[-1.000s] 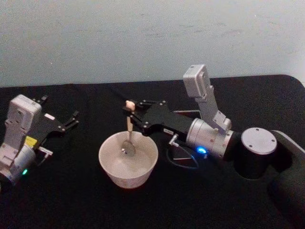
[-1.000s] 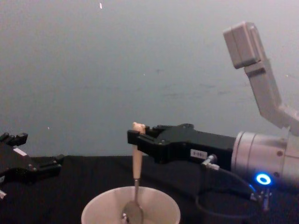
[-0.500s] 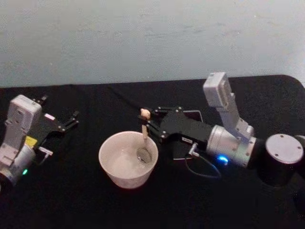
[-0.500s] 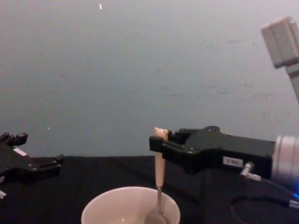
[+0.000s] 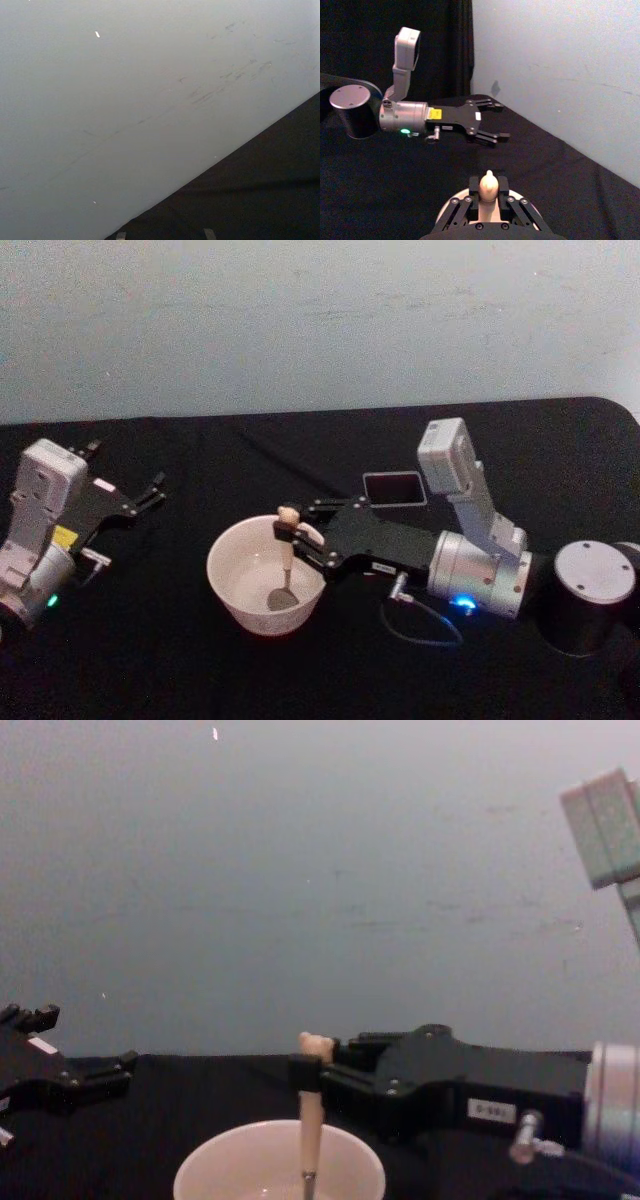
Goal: Pick up the stirring spoon with one hand, stir inside the cup, then place it back in its original position.
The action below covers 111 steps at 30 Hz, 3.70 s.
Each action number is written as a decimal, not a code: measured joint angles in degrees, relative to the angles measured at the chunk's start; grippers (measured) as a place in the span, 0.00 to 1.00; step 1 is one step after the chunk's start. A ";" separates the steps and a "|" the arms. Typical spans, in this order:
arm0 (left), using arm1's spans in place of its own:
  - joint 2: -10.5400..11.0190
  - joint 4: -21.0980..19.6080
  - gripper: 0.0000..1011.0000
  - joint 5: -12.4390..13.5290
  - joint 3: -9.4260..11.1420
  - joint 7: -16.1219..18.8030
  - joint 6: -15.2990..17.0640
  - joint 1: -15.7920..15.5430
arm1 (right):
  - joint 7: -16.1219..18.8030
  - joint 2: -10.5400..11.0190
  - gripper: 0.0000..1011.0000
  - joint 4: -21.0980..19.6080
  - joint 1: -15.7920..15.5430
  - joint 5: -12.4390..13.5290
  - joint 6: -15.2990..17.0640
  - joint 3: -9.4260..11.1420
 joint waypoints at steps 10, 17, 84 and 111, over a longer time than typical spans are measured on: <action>0.00 0.00 0.99 0.00 0.00 0.00 0.00 0.00 | -1.27 -3.90 0.21 3.50 2.56 -0.05 0.40 -1.63; 0.00 0.00 0.99 0.00 0.00 0.00 0.00 0.00 | -3.52 -7.48 0.21 8.21 5.58 -1.00 0.74 -2.02; 0.00 0.00 0.99 0.00 0.00 0.00 0.00 0.00 | -5.08 -6.08 0.21 8.30 5.63 -4.34 0.27 0.39; 0.00 0.00 0.99 0.00 0.00 0.00 0.00 0.00 | -0.87 0.16 0.21 -0.95 0.82 1.04 3.27 0.04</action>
